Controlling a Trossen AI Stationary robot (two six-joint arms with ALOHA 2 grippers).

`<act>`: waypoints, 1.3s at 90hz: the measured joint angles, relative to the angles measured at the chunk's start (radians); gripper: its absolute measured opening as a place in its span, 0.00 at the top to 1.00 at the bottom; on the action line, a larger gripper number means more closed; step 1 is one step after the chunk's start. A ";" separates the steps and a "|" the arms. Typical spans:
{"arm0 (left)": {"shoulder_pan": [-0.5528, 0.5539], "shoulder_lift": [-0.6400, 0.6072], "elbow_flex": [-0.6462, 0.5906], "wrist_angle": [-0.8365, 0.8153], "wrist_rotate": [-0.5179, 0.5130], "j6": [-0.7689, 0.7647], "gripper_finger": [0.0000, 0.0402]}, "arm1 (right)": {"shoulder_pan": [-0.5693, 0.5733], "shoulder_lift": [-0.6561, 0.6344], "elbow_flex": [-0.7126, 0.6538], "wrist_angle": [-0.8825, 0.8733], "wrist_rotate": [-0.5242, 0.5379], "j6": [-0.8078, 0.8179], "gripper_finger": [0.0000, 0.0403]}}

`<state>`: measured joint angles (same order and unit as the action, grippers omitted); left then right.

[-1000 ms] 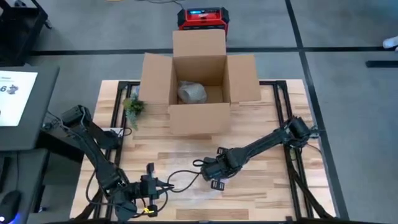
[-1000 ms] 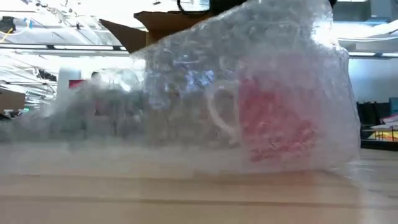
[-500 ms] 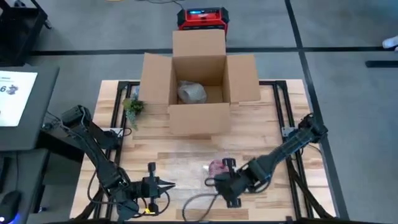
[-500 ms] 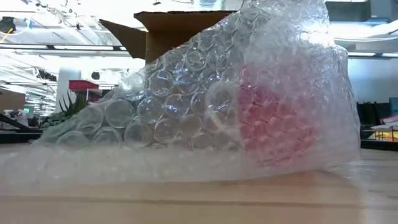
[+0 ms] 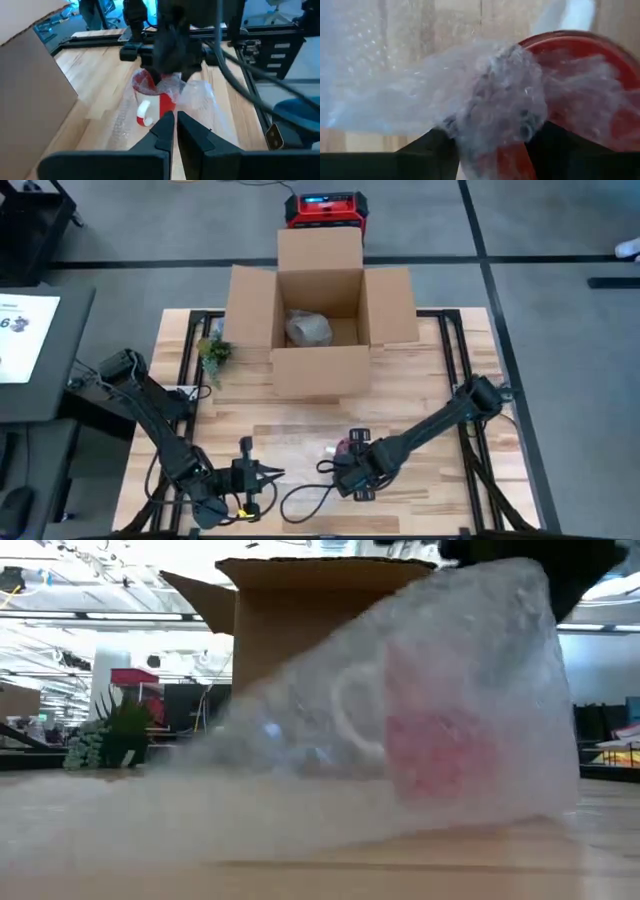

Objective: Wrap mug
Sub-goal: Pack the red mug with the bubble wrap

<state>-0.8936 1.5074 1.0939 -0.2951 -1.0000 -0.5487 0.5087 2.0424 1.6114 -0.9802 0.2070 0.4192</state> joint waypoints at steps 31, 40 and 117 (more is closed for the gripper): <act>0.043 -0.003 0.000 -0.058 0.183 -0.280 1.00 | 0.036 -0.022 -0.004 -0.018 0.004 -0.005 0.96; 0.035 -0.003 0.000 -0.171 0.307 -0.434 1.00 | 0.056 -0.042 -0.004 -0.012 -0.001 0.007 0.95; 0.354 0.112 -0.445 0.212 0.521 -0.703 0.65 | 0.076 -0.060 -0.004 0.040 -0.019 0.002 0.95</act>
<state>-0.5399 1.6197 0.6486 -0.0834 -0.4795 -1.2521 0.5843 1.9827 1.6073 -0.9398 0.1877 0.4210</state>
